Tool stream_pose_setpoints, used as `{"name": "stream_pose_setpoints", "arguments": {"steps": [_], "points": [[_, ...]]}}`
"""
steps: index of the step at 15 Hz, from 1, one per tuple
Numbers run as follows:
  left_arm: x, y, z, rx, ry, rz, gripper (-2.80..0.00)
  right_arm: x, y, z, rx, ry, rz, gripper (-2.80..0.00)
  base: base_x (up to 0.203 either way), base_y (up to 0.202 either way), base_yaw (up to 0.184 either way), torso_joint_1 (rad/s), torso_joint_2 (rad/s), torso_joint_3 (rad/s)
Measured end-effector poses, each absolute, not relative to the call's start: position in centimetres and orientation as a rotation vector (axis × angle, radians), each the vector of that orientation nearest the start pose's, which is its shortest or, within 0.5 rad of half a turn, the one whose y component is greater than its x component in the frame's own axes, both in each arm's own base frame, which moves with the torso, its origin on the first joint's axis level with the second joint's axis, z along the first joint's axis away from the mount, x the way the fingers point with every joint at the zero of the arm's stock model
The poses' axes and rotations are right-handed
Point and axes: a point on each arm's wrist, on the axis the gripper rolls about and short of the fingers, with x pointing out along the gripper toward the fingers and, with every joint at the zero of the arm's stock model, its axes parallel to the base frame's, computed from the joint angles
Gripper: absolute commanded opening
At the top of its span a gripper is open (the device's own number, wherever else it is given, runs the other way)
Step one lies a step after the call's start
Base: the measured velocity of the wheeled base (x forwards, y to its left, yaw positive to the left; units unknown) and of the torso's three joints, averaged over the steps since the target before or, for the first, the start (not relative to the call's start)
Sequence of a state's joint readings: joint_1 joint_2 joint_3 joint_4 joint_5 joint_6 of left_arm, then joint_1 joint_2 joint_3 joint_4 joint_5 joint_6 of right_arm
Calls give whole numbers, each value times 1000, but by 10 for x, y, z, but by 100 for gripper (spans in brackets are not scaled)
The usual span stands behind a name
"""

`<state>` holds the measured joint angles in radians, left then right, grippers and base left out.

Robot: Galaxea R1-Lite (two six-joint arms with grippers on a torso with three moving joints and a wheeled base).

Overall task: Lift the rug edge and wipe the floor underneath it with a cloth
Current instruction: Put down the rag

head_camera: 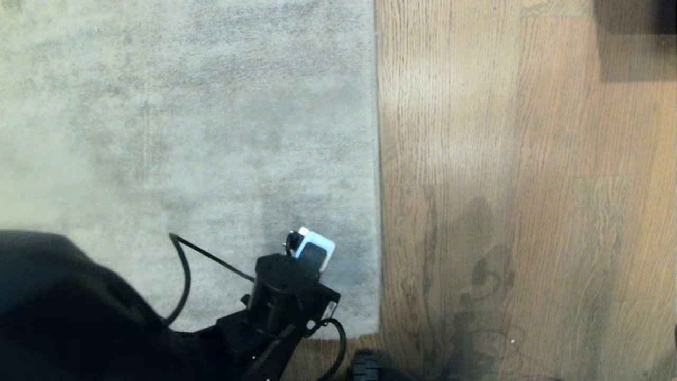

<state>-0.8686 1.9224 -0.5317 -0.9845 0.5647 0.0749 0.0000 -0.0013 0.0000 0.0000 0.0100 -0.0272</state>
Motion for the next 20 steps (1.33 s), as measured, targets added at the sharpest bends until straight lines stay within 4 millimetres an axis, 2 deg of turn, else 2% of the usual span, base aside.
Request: {"name": "stream_pose_setpoints", "arguments": {"steps": [3, 8, 12, 14, 18, 20], "points": [[186, -191, 107, 331, 294, -288, -280, -23, 0, 75, -27, -1, 10, -280, 0, 0, 0, 0, 0, 0], [169, -136, 129, 273, 277, -234, -280, -23, 0, 75, -27, -1, 10, -280, 0, 0, 0, 0, 0, 0], [161, -85, 135, 207, 266, -227, -280, -23, 0, 75, -27, -1, 10, -280, 0, 0, 0, 0, 0, 0], [150, -63, 136, 186, 261, -187, -280, -23, 0, 75, -27, -1, 10, -280, 0, 0, 0, 0, 0, 0], [115, -22, 131, 169, 263, -90, -280, -23, 0, 75, -27, -1, 10, -280, 0, 0, 0, 0, 0, 0], [92, -8, 129, 152, 258, -52, -280, -23, 0, 75, -27, -1, 10, -280, 0, 0, 0, 0, 0, 0]]}}
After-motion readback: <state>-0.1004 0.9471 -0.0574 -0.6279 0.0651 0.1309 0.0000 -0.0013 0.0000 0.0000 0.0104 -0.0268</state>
